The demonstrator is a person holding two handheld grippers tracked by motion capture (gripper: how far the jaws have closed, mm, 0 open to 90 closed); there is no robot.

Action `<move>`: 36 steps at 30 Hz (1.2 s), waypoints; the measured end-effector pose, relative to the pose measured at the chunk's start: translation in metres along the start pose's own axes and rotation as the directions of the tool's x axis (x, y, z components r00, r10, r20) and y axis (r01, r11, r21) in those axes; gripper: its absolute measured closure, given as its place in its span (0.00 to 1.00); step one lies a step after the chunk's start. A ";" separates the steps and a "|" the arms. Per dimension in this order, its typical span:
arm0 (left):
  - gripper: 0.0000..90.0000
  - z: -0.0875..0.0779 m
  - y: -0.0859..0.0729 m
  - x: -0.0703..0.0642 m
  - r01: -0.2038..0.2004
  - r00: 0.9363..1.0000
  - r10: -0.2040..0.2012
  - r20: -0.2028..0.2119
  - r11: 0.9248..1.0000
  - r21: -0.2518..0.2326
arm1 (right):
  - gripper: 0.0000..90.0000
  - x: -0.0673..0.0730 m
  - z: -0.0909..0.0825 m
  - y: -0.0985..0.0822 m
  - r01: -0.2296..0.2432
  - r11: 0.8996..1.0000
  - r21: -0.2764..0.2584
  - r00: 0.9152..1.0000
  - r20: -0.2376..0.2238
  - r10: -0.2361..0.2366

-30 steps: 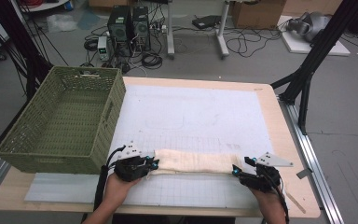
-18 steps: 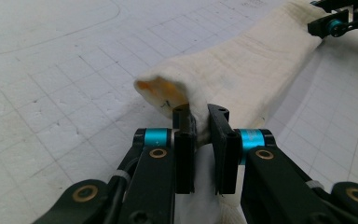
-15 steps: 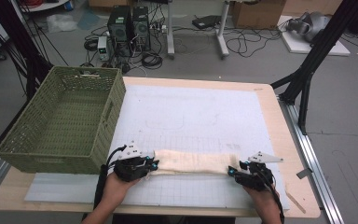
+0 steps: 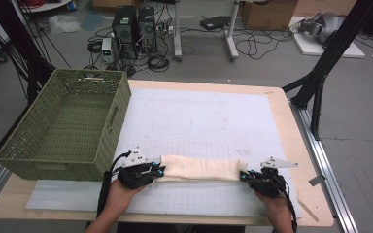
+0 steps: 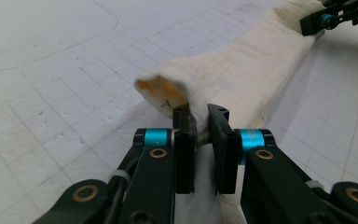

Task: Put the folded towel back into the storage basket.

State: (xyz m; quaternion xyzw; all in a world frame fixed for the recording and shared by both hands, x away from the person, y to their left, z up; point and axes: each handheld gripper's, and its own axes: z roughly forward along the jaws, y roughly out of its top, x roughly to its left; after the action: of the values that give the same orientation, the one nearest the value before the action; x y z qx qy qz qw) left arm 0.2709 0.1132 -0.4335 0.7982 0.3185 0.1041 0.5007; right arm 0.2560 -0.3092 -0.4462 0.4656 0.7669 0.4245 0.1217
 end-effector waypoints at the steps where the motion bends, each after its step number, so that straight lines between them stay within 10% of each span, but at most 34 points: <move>1: 0.90 -0.001 0.001 0.000 -0.004 1.000 0.004 0.002 1.000 -0.006 | 0.89 0.000 -0.002 0.001 0.005 1.000 -0.013 1.000 -0.001 -0.005; 22: 0.90 -0.028 0.023 -0.004 -0.098 0.995 0.096 -0.023 0.987 -0.127 | 0.90 0.003 -0.023 0.033 0.166 0.965 -0.203 0.986 0.006 -0.169; 36: 0.91 -0.049 0.040 -0.003 -0.113 0.993 0.105 -0.055 0.976 -0.186 | 0.90 -0.003 -0.001 0.080 0.215 0.956 -0.198 0.976 0.014 -0.217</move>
State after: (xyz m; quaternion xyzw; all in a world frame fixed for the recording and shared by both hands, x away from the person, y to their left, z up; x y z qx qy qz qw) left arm 0.2607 0.1355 -0.3751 0.7608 0.2742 0.1790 0.5603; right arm 0.3060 -0.2958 -0.3849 0.3630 0.7674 0.4849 0.2100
